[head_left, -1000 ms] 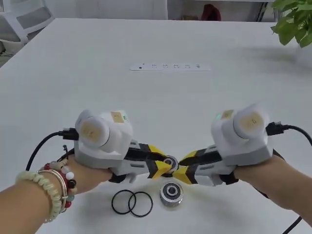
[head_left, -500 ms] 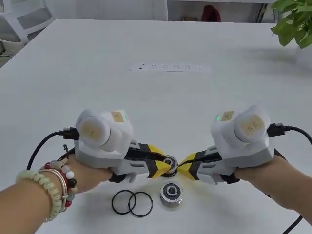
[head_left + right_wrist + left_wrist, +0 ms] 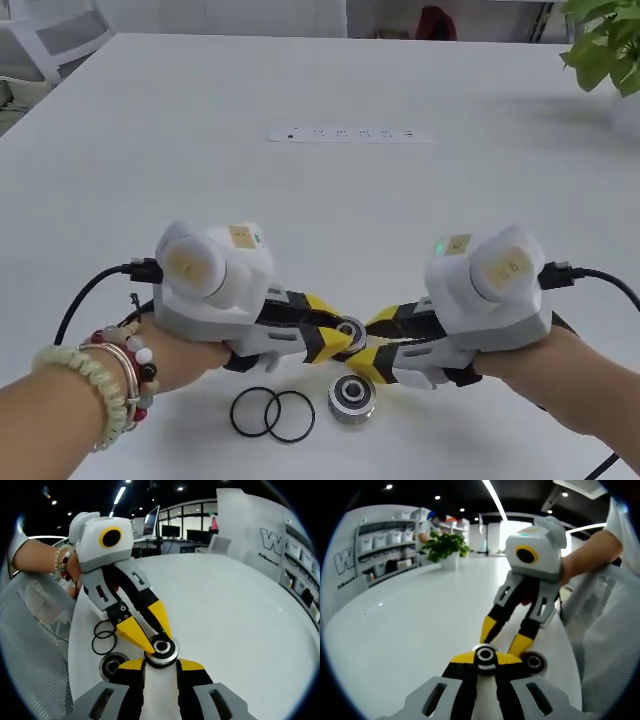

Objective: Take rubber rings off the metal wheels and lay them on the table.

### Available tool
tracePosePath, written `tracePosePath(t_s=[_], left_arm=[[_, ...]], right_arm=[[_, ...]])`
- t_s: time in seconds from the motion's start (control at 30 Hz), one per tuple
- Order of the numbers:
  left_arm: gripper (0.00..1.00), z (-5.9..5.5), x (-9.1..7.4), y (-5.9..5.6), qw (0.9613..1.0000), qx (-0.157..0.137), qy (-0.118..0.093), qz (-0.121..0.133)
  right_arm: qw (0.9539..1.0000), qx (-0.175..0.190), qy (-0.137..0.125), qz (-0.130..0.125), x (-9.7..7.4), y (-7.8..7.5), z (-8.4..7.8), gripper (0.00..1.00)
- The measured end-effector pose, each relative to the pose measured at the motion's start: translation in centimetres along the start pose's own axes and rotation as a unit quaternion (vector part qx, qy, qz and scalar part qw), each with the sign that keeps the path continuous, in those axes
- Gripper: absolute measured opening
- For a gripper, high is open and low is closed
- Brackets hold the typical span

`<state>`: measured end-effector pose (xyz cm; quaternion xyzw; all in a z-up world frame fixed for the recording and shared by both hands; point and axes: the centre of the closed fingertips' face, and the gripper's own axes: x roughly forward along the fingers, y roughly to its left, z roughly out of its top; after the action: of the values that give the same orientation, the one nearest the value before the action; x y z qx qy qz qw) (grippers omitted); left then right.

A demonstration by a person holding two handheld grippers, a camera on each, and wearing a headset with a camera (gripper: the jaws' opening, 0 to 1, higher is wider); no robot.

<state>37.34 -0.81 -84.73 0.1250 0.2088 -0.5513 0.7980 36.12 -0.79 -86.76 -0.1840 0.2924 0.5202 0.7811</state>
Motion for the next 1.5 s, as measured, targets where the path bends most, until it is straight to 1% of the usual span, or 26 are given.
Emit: tracePosePath(t_s=[0.17, 0.2, 0.27, 0.43, 0.7, 0.77, 0.87, 0.9, 1.0, 1.1, 1.17, 1.23, 1.4, 1.47, 1.5], left_arm=[[0.14, -0.01, 0.02, 0.02, 1.0000, 0.000, 0.000, 0.001], [0.14, -0.01, 0.03, 0.02, 1.0000, -0.001, 0.000, 0.001], [0.14, -0.01, 0.02, 0.02, 1.0000, 0.000, 0.001, 0.001], [0.14, -0.01, 0.06, 0.02, 1.0000, 0.000, 0.001, 0.001], [0.14, -0.03, 0.10, 0.04, 1.0000, 0.000, 0.001, 0.001], [0.14, -0.03, 0.10, 0.04, 1.0000, 0.000, 0.001, 0.002], [0.14, -0.02, 0.10, 0.02, 1.0000, 0.000, 0.001, 0.001], [0.14, -0.02, 0.10, 0.01, 1.0000, 0.000, 0.001, 0.001], [0.14, -0.01, 0.10, -0.01, 1.0000, -0.001, 0.001, 0.001], [0.14, 0.00, 0.10, -0.01, 1.0000, -0.001, 0.001, 0.001], [0.14, 0.00, 0.10, -0.01, 1.0000, 0.000, 0.001, 0.002], [0.14, 0.00, 0.10, -0.03, 1.0000, -0.001, 0.001, 0.001], [0.14, 0.02, 0.08, -0.04, 1.0000, 0.000, 0.001, 0.001], [0.14, 0.01, 0.07, -0.04, 1.0000, 0.000, 0.001, 0.001], [0.14, 0.02, 0.07, -0.04, 1.0000, -0.001, 0.001, 0.001]], right_arm=[[0.9999, 0.009, -0.006, 0.004, -0.43, -0.14, 0.23, 0.19], [0.9999, 0.008, -0.007, 0.004, -0.31, -0.13, 0.22, 0.19], [1.0000, 0.001, -0.005, 0.003, -0.24, -0.12, 0.23, 0.19], [1.0000, 0.007, -0.004, 0.006, -0.43, -0.19, 0.14, 0.18], [0.9998, 0.017, -0.004, 0.013, -0.58, -0.22, -0.11, 0.13], [0.9995, 0.025, -0.004, 0.017, -0.61, -0.22, -0.10, 0.13], [0.9982, 0.053, -0.008, 0.025, -0.70, -0.16, -0.07, 0.14], [0.9981, 0.056, -0.009, 0.025, -0.77, -0.25, -0.11, 0.14], [0.9983, 0.054, -0.009, 0.021, -0.71, -0.23, -0.12, 0.16], [0.9984, 0.050, -0.010, 0.023, -0.60, -0.06, 0.00, 0.16], [0.9982, 0.053, -0.011, 0.025, -0.54, 0.11, 0.06, 0.20], [0.9986, 0.048, -0.006, 0.022, -0.42, 0.10, -0.06, 0.23], [0.9989, 0.043, -0.007, 0.016, -0.22, 0.00, 0.02, 0.23], [0.9990, 0.039, -0.008, 0.019, -0.18, 0.12, 0.09, 0.20], [0.9994, 0.031, -0.007, 0.013, -0.20, -0.02, 0.10, 0.19]])
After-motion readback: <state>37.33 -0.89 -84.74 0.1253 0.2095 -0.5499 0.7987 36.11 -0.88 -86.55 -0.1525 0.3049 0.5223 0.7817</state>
